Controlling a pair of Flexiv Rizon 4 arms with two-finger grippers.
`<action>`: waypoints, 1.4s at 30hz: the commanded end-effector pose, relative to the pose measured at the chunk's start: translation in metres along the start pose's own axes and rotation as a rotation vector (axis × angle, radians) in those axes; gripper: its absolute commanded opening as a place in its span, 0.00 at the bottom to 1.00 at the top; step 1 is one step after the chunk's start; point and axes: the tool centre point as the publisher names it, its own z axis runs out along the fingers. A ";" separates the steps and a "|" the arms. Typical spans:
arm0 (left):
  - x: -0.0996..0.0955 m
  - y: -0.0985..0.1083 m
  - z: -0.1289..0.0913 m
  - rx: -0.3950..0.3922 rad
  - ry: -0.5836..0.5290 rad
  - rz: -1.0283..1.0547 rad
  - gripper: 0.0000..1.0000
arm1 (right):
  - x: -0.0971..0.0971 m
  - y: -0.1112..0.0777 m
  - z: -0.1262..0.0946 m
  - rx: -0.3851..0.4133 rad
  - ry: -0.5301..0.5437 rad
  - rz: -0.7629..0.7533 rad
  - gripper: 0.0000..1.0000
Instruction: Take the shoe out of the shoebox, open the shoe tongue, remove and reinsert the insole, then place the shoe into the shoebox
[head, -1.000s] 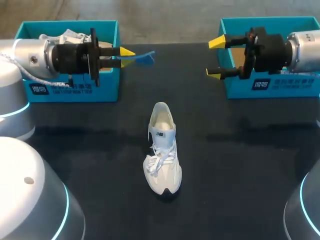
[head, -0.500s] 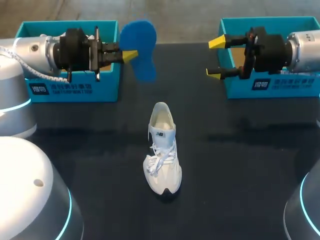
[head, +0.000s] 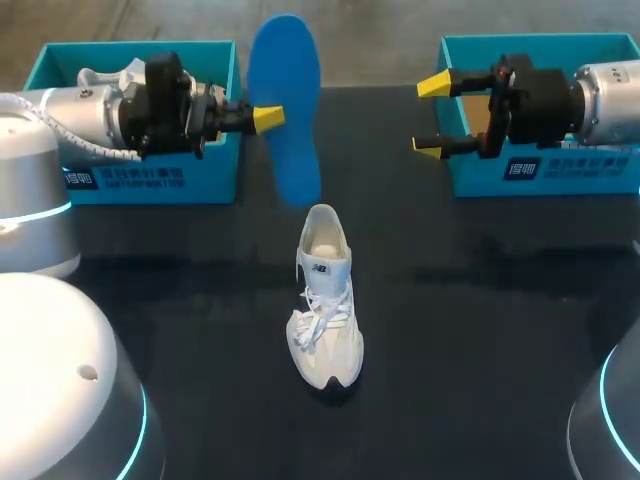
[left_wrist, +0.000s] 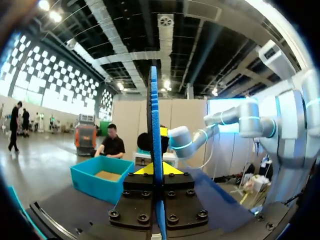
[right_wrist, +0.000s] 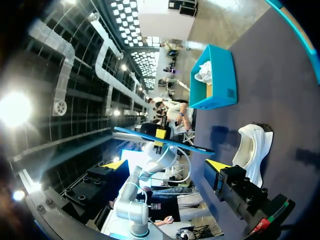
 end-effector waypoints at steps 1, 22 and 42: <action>-0.001 -0.003 -0.001 -0.075 0.060 -0.418 0.00 | 0.000 0.000 0.000 0.000 -0.005 0.002 1.00; 0.001 -0.012 -0.002 0.026 0.131 -0.760 0.00 | 0.000 0.000 0.000 0.000 -0.005 0.002 1.00; 0.008 0.000 0.004 -0.032 0.195 -1.150 0.00 | 0.028 0.000 0.001 0.000 -0.123 -0.009 1.00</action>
